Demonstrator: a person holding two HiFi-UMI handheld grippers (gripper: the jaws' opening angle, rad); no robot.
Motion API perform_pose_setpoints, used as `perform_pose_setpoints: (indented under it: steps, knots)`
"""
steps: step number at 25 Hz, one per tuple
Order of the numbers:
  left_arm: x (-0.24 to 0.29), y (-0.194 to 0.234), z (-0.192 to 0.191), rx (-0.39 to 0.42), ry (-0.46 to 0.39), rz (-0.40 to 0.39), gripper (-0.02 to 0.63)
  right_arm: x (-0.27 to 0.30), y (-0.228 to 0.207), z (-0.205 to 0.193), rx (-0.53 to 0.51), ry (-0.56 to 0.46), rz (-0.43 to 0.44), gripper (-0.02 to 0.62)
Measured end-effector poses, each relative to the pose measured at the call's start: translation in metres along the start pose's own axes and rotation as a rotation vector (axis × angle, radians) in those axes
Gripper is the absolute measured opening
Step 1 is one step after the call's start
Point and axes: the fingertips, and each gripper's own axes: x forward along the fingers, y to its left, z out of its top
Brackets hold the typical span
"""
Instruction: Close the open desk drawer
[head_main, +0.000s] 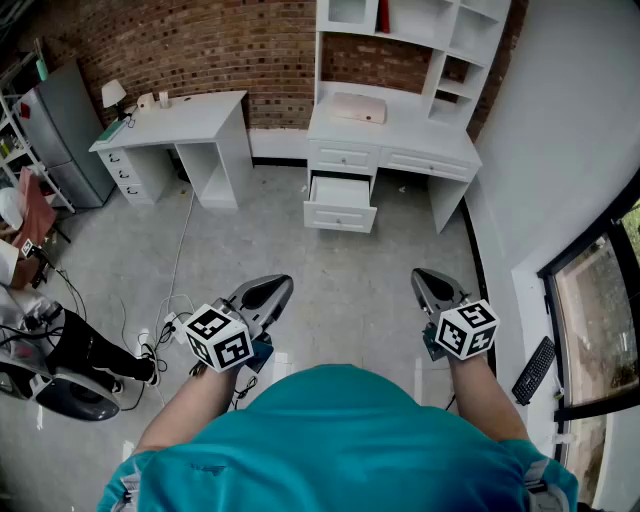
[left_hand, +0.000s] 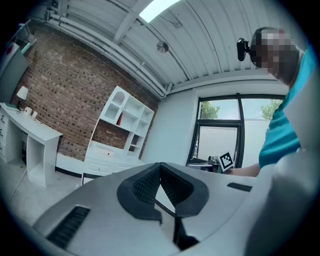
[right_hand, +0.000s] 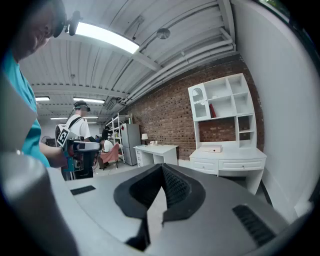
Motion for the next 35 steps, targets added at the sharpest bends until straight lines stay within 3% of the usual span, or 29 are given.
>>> perform_pose_setpoints:
  steps: [10,17,27,35]
  knots:
    - [-0.004,0.012,0.010,-0.003,-0.002,-0.018,0.014,0.016,0.008,0.006,-0.002,0.005,-0.002,0.020]
    - [-0.013,0.031,0.013,-0.011,-0.007,-0.035,0.014,0.032,0.010,0.009,0.052,-0.011,-0.034,0.021]
    - [-0.047,0.086,0.040,-0.010,-0.006,-0.048,0.014,0.079,0.042,0.036,0.042,-0.040,-0.062,0.021]
    - [-0.057,0.128,0.047,-0.021,0.000,-0.041,0.014,0.123,0.054,0.035,0.050,-0.026,-0.050,0.021]
